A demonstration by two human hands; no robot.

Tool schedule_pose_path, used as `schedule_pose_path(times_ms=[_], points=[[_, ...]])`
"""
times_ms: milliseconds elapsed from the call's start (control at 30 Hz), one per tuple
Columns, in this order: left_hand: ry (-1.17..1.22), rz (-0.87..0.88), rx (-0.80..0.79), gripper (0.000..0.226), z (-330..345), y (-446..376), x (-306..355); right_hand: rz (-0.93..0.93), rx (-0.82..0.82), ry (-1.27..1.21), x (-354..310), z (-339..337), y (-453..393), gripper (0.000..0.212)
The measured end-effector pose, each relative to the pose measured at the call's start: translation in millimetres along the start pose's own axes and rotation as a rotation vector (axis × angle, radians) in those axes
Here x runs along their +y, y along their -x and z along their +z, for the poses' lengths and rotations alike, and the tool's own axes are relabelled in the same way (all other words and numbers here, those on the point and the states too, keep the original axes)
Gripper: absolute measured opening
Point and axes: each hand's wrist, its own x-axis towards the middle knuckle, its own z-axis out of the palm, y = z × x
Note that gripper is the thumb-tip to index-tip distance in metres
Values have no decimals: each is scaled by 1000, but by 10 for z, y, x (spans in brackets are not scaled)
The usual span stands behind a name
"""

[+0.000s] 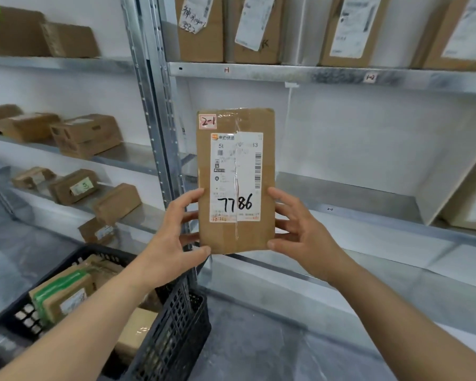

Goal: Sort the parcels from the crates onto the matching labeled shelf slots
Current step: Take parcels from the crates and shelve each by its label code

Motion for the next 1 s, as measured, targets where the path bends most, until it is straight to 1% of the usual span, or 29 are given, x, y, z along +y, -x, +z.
schedule_pose_path(times_ms=[100, 233, 333, 533, 633, 767, 1000], points=[[-3, 12, -13, 94, 82, -77, -2, 21, 26, -3, 32, -63, 43, 83], [7, 18, -69, 94, 84, -152, -28, 35, 71, 2, 57, -46, 78, 83], [7, 13, -108, 91, 30, -212, -67, 49, 103, 24, 46, -12, 55, 84], [36, 15, -135, 88, -165, -340, -183, 63, 145, 44, -16, 135, -104, 88], [34, 8, -111, 88, -350, -329, -318, 77, 128, 37, -26, 322, -251, 87], [40, 1, -94, 96, -664, -335, -530, 85, 113, 22, -27, 630, -502, 83], [9, 9, -79, 94, -1247, -353, -979, 51, 127, 42, 29, 1255, -970, 82]])
